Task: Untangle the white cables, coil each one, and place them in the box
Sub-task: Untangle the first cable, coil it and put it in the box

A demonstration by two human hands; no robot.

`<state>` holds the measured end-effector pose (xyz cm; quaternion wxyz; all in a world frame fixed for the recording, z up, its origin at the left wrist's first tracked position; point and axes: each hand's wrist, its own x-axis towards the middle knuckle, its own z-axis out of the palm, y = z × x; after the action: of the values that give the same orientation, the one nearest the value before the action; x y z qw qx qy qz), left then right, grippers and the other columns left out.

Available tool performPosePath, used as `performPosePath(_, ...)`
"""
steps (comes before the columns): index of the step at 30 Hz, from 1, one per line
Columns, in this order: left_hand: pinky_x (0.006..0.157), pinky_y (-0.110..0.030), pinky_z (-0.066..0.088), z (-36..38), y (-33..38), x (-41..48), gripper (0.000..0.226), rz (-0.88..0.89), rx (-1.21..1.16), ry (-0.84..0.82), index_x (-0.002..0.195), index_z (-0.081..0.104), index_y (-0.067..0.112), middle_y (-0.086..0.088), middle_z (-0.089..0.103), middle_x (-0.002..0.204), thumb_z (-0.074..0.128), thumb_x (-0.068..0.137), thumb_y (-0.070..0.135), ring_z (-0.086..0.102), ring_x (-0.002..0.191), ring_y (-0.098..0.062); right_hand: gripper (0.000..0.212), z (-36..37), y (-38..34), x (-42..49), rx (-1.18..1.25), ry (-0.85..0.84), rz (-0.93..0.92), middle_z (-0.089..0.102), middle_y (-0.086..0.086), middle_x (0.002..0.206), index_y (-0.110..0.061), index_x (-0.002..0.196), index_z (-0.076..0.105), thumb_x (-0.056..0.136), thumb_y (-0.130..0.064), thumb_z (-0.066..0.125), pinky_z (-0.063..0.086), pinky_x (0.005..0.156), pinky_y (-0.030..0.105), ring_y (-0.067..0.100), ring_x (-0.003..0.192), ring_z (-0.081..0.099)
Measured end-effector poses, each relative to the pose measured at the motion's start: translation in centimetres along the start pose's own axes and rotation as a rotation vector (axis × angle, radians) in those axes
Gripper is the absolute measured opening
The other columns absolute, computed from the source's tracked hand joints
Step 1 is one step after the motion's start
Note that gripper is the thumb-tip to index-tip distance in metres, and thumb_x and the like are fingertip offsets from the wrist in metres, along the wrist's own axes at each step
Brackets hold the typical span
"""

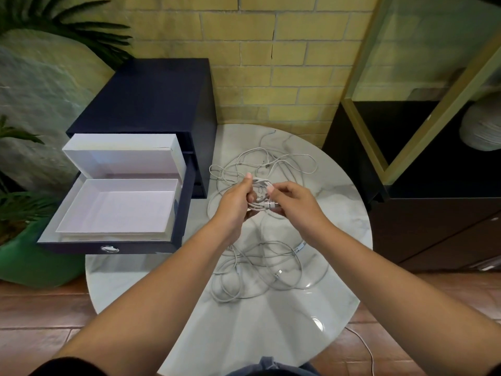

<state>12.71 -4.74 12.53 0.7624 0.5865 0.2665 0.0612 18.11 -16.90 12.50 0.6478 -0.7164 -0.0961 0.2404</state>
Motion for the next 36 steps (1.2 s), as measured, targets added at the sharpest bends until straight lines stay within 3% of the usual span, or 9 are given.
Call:
performPosePath(5, 0.082, -0.030, 0.037, 0.0, -0.2, 0.0, 0.042, 0.096, 0.315, 0.033, 0.086, 0.055, 0.018, 0.003, 0.052, 0.086, 0.029, 0.102, 0.047, 0.048, 0.087, -0.015, 0.007, 0.2, -0.9, -0.5, 0.166, 0.001, 0.013, 0.070, 0.015, 0.083, -0.005, 0.094, 0.061, 0.089, -0.002, 0.062, 0.054, 0.061, 0.021, 0.018, 0.070, 0.068)
performPosePath(8, 0.094, -0.035, 0.040, -0.7, -0.5, 0.3, 0.043, 0.165, 0.562, 0.117, 0.098, 0.056, 0.017, -0.003, 0.054, 0.111, 0.026, 0.101, 0.048, 0.050, 0.104, -0.018, 0.008, 0.3, -1.3, -0.7, 0.187, -0.022, 0.018, 0.070, 0.008, 0.076, -0.010, 0.092, 0.058, 0.091, -0.002, 0.059, 0.056, 0.063, 0.024, 0.014, 0.067, 0.067)
performPosePath(10, 0.086, -0.033, 0.043, -1.1, -0.5, 0.5, 0.045, 0.179, 0.619, 0.116, 0.100, 0.059, 0.015, -0.005, 0.059, 0.104, 0.029, 0.101, 0.049, 0.055, 0.100, -0.022, 0.009, 0.4, -1.3, -0.7, 0.222, -0.068, 0.057, 0.069, 0.005, 0.077, -0.012, 0.091, 0.056, 0.092, -0.004, 0.057, 0.055, 0.069, 0.026, 0.014, 0.070, 0.067)
performPosePath(13, 0.062, -0.019, 0.044, -1.4, -0.6, 0.6, 0.048, 0.138, 0.596, 0.069, 0.098, 0.064, 0.012, -0.001, 0.065, 0.088, 0.035, 0.100, 0.050, 0.062, 0.074, -0.015, 0.005, 0.4, -1.0, -0.6, 0.289, -0.118, 0.106, 0.068, 0.008, 0.085, -0.011, 0.094, 0.055, 0.095, -0.006, 0.054, 0.054, 0.081, 0.032, 0.019, 0.079, 0.066)
performPosePath(17, 0.071, -0.032, 0.051, -1.3, -0.5, 0.7, 0.051, 0.087, 0.515, 0.063, 0.096, 0.068, 0.006, -0.009, 0.071, 0.087, 0.042, 0.097, 0.050, 0.067, 0.067, -0.015, 0.004, 0.3, -0.6, -0.5, 0.399, -0.156, 0.150, 0.065, 0.010, 0.086, -0.008, 0.099, 0.052, 0.095, -0.006, 0.052, 0.050, 0.089, 0.038, 0.019, 0.079, 0.063)
performPosePath(21, 0.077, -0.031, 0.053, -0.9, -0.5, 0.5, 0.036, 0.034, 0.362, 0.019, 0.092, 0.069, 0.013, -0.006, 0.071, 0.085, 0.048, 0.098, 0.040, 0.066, 0.074, -0.015, 0.007, 0.0, -0.9, -0.4, 0.418, -0.190, 0.176, 0.064, 0.008, 0.082, -0.011, 0.089, 0.052, 0.093, -0.006, 0.053, 0.047, 0.078, 0.031, 0.018, 0.072, 0.059)
performPosePath(25, 0.084, -0.037, 0.051, -0.7, -0.3, 0.4, 0.025, 0.040, 0.168, 0.027, 0.089, 0.070, 0.012, -0.013, 0.069, 0.089, 0.053, 0.098, 0.027, 0.061, 0.085, -0.024, 0.016, -0.2, -1.2, -0.4, 0.280, -0.196, 0.134, 0.064, 0.005, 0.087, -0.013, 0.098, 0.049, 0.090, -0.001, 0.057, 0.047, 0.069, 0.024, 0.014, 0.076, 0.062)
performPosePath(31, 0.076, -0.025, 0.044, -1.1, 0.1, 0.0, 0.026, 0.085, 0.135, -0.031, 0.080, 0.063, 0.011, -0.007, 0.061, 0.082, 0.054, 0.097, 0.029, 0.052, 0.083, -0.021, 0.024, -1.4, -1.2, -0.1, 0.102, -0.136, 0.073, 0.061, 0.000, 0.081, -0.009, 0.111, 0.058, 0.089, -0.002, 0.061, 0.049, 0.058, 0.016, 0.008, 0.069, 0.060)
performPosePath(36, 0.074, -0.014, 0.047, -0.8, 0.0, -0.3, 0.023, 0.107, 0.173, -0.094, 0.081, 0.059, 0.012, -0.001, 0.065, 0.081, 0.051, 0.098, 0.025, 0.057, 0.077, -0.010, 0.024, -2.2, -0.9, 0.4, -0.005, -0.085, 0.029, 0.065, 0.002, 0.086, -0.010, 0.111, 0.064, 0.089, 0.001, 0.060, 0.050, 0.065, 0.021, 0.010, 0.072, 0.062)
